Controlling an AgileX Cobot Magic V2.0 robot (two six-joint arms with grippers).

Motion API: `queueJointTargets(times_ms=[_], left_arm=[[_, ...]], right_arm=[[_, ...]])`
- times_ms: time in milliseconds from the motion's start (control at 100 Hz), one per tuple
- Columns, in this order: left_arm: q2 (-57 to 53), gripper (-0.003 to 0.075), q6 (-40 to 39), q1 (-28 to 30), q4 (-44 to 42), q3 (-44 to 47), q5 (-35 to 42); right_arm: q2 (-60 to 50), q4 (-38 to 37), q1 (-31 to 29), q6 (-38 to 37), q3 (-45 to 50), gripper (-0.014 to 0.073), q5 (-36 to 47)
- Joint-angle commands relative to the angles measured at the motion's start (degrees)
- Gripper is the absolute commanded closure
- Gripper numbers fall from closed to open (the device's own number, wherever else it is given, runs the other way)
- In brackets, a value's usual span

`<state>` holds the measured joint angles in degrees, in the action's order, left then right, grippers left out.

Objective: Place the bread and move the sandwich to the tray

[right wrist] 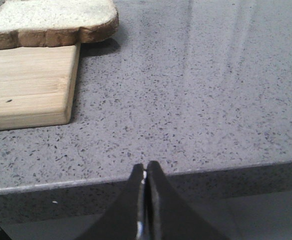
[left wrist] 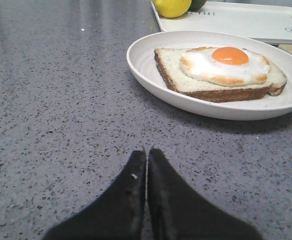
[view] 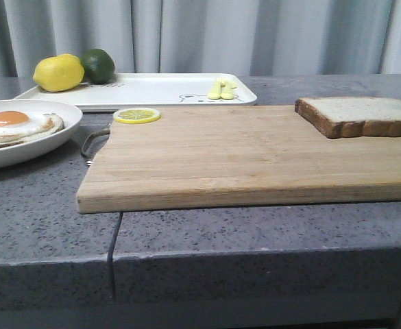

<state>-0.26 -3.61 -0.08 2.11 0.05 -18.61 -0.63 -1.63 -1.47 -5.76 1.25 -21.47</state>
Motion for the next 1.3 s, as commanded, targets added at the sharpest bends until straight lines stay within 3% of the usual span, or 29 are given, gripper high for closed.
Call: queueJointTargets(times_ms=[0,710,1100,1290], left_arm=[[-1.82,0.074,-0.4,-0.18,0.51,0.79,3.18],[-1.82,0.074,-0.4,-0.18,0.23,0.79,3.7],[-1.82,0.074,-0.4,-0.18,0.31,0.79,15.71],[-1.82,0.074,-0.28,-0.18,0.21,0.79,23.06]], right_arm=[[-1.09,-0.1,-0.42,0.34,0.46,0.0653,2.49],[-1.09,-0.1,-0.42,0.34,0.46,0.0653,3.01],[-1.09,-0.01,-0.42,0.34,0.46,0.0653,9.79],[-1.09,0.07,-0.42,0.34,0.46,0.0653,17.61]])
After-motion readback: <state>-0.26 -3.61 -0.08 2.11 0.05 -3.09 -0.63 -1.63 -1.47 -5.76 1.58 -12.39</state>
